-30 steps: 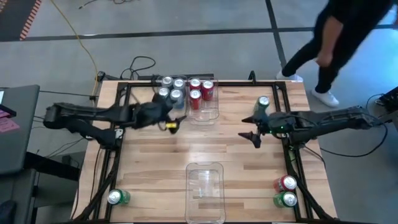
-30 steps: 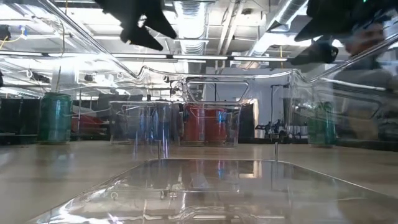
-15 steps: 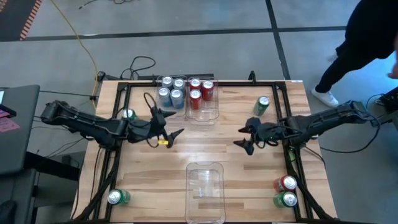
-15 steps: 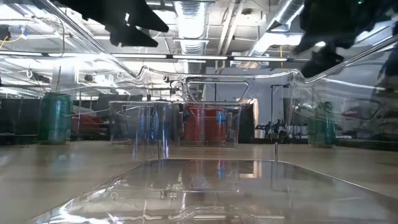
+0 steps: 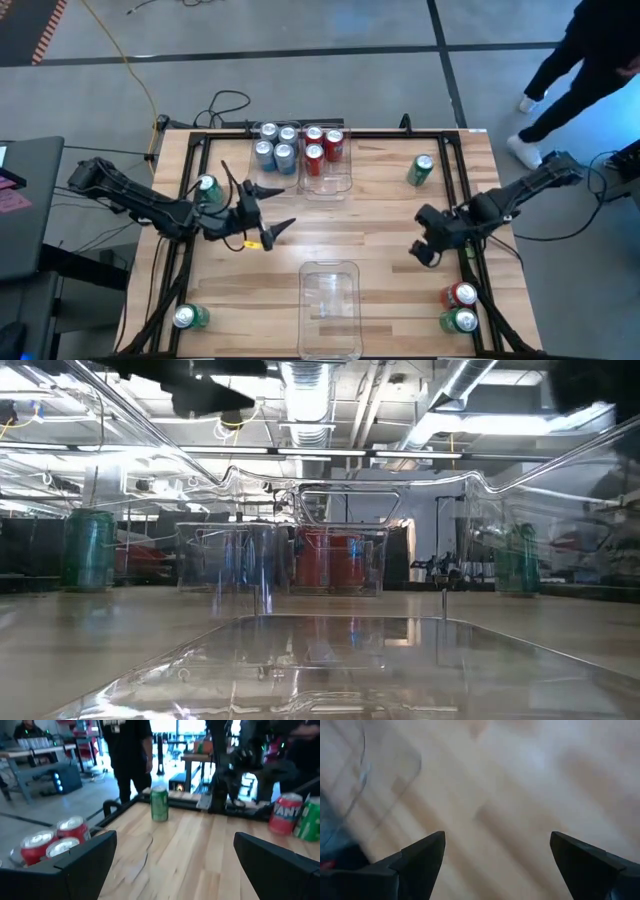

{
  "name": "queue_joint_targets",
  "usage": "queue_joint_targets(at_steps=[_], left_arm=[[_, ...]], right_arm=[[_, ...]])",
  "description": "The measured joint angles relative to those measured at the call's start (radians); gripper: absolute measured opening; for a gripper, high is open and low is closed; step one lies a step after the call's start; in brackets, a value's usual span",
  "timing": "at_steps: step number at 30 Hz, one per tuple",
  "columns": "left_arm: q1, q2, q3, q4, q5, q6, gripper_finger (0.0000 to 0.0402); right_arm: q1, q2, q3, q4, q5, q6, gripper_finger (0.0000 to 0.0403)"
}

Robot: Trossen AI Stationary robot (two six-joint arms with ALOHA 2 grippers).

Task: Sort soda cans
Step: Put the red soda can into the top right transparent bin

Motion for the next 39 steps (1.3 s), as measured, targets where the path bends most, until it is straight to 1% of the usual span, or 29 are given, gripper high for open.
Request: queue_joint_targets(at_steps=[3, 8, 10, 16, 18, 21, 24, 26, 29, 32, 36, 39], left_arm=[[-0.006, 0.0, 0.0, 0.086, 0.0, 0.046, 0.0398], [-0.01, 0.0, 0.001, 0.23, 0.0, 0.144, 0.0398], [-0.01, 0.0, 0.011, 0.264, 0.001, 0.172, 0.0398], [-0.01, -0.001, 0.053, 0.272, 0.083, 0.188, 0.0398], [-0.01, -0.001, 0.064, 0.273, 0.09, 0.2, 0.0398], [-0.01, -0.001, 0.067, 0.264, 0.091, 0.224, 0.0398], [-0.01, -0.001, 0.067, 0.255, 0.092, 0.221, 0.0398], [-0.008, -0.001, 0.067, 0.27, 0.092, 0.225, 0.0398], [-0.005, -0.002, 0.067, 0.3, 0.093, 0.245, 0.0398], [-0.005, -0.004, 0.067, 0.318, 0.109, 0.25, 0.0398], [-0.005, -0.002, 0.067, 0.25, 0.117, 0.234, 0.0398], [0.006, -0.003, 0.067, 0.254, 0.118, 0.23, 0.0398]], right_arm=[[0.065, 0.017, 0.022, -0.019, -0.081, 0.109, 0.0379], [0.165, 0.05, 0.08, -0.04, -0.127, 0.277, 0.0379], [0.196, 0.067, 0.116, -0.061, -0.132, 0.345, 0.0379], [0.285, 0.132, 0.268, -0.186, -0.124, 0.512, 0.0379], [0.319, 0.154, 0.326, -0.232, -0.093, 0.59, 0.0379], [0.385, 0.195, 0.395, -0.335, -0.086, 0.731, 0.0379], [0.455, 0.237, 0.434, -0.426, -0.139, 0.902, 0.0379], [0.501, 0.26, 0.436, -0.444, -0.18, 0.99, 0.0379], [0.532, 0.307, 0.436, -0.429, -0.217, 1.007, 0.0379], [0.542, 0.358, 0.436, -0.426, -0.217, 1.004, 0.0379], [0.558, 0.414, 0.436, -0.406, -0.217, 1.004, 0.0379], [0.57, 0.448, 0.436, -0.391, -0.217, 1.0, 0.0379]])
